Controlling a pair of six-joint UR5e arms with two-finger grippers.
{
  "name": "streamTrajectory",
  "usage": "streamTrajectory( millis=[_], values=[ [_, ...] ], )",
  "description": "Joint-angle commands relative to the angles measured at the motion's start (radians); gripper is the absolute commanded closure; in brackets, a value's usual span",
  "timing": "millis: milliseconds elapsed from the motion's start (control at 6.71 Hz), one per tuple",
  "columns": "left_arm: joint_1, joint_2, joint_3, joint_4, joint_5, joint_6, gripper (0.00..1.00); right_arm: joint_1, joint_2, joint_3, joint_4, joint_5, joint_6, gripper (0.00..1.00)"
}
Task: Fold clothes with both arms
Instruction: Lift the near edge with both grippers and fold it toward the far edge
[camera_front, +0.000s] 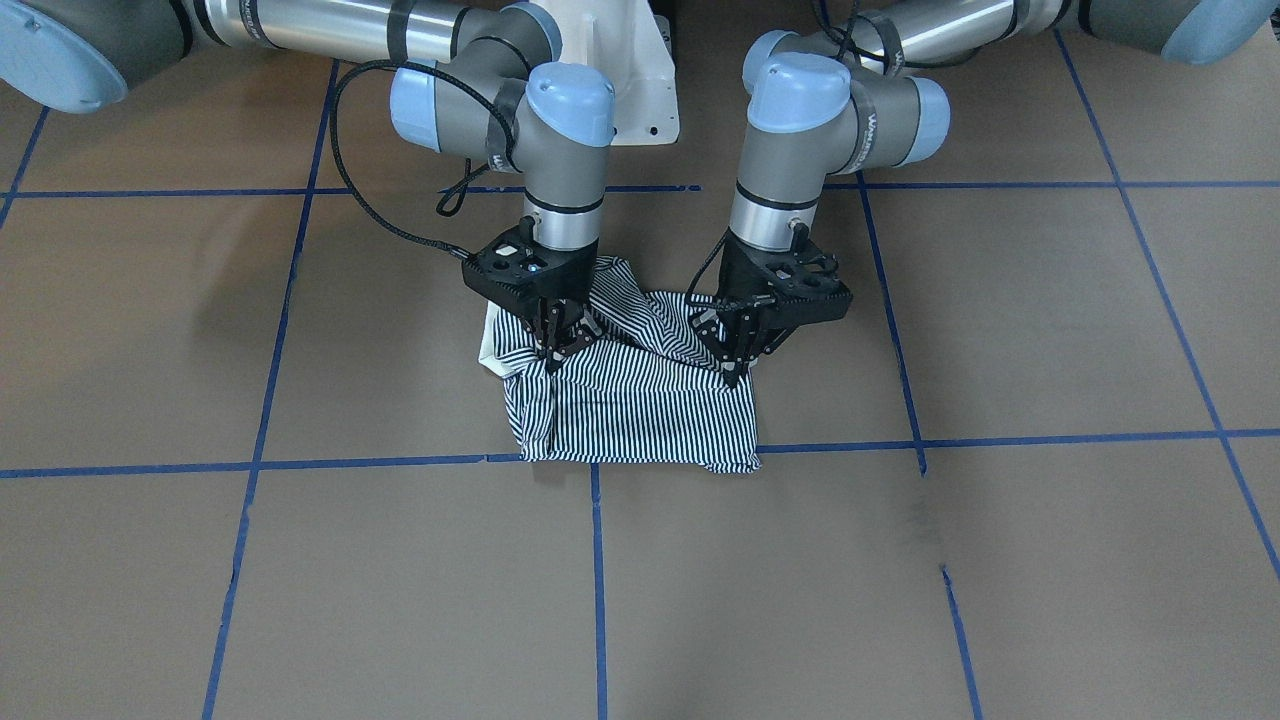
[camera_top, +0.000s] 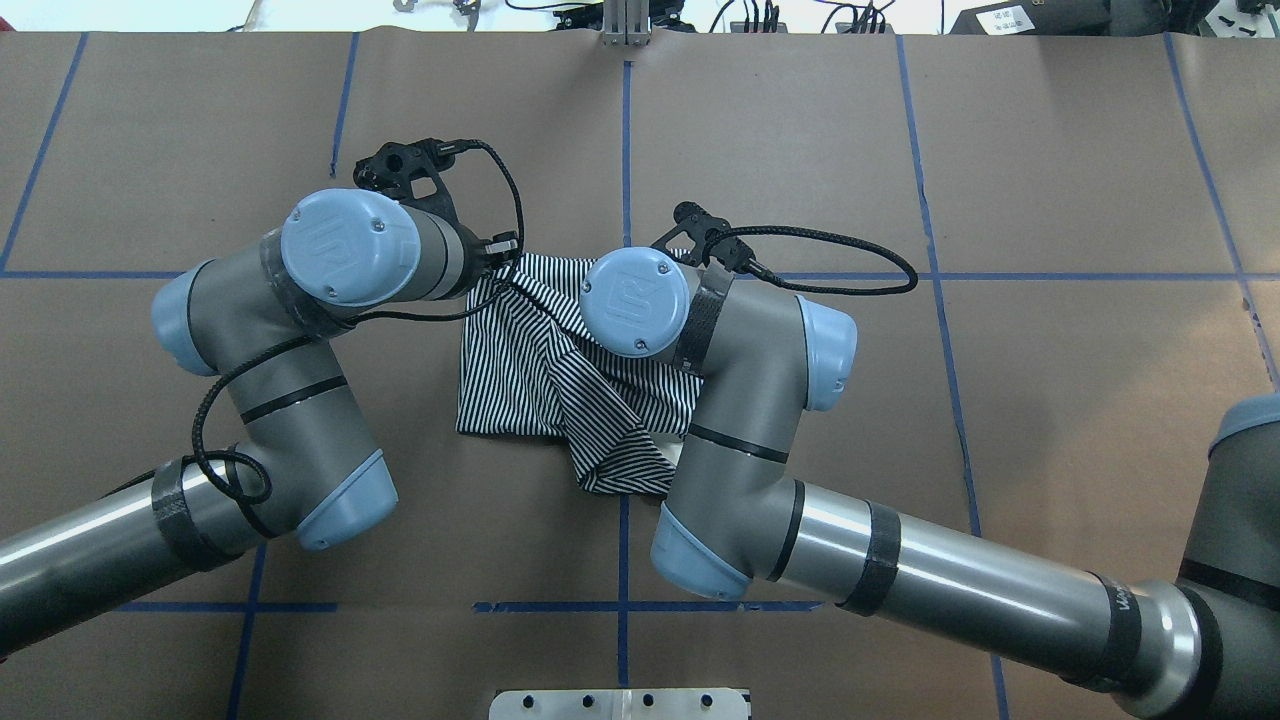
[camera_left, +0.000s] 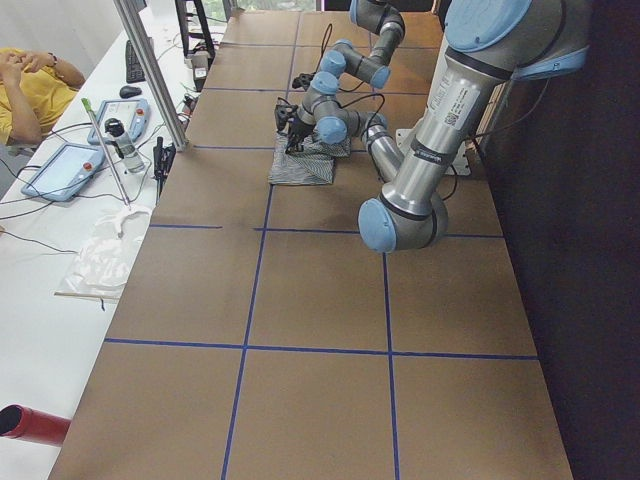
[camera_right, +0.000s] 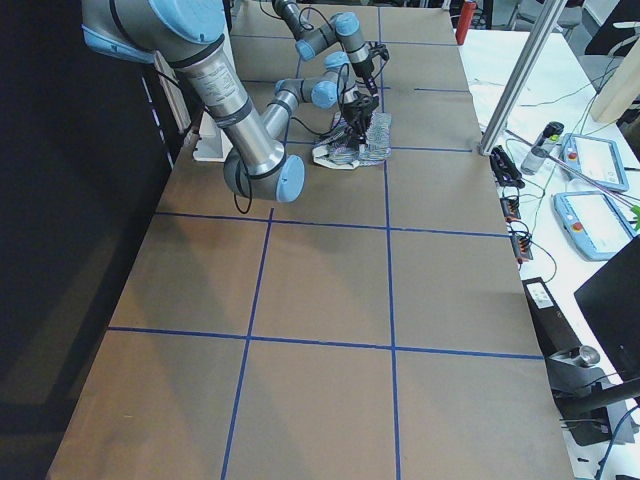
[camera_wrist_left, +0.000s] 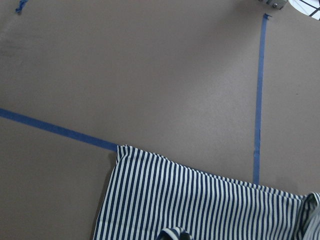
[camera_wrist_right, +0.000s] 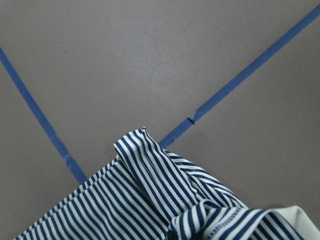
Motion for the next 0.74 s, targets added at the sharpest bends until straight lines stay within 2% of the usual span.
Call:
streamTrajectory(
  millis=[0,298,447,596],
  values=[
    [-0.011,-0.006,0.092,-0.073,0.000,0.022,1.00,0.035,0.005,-0.070,0.059,0.001,-0.032,1.00],
    [-0.011,-0.015,0.123,-0.081,0.000,0.031,1.00,0.047,0.005,-0.096,0.087,0.004,-0.049,1.00],
    [-0.013,-0.014,0.121,-0.081,-0.001,0.107,0.34,0.047,0.007,-0.097,0.093,0.001,-0.167,0.01],
    [-0.028,-0.014,0.112,-0.096,-0.007,0.243,0.00,0.055,0.019,-0.095,0.093,0.006,-0.217,0.00]
  ],
)
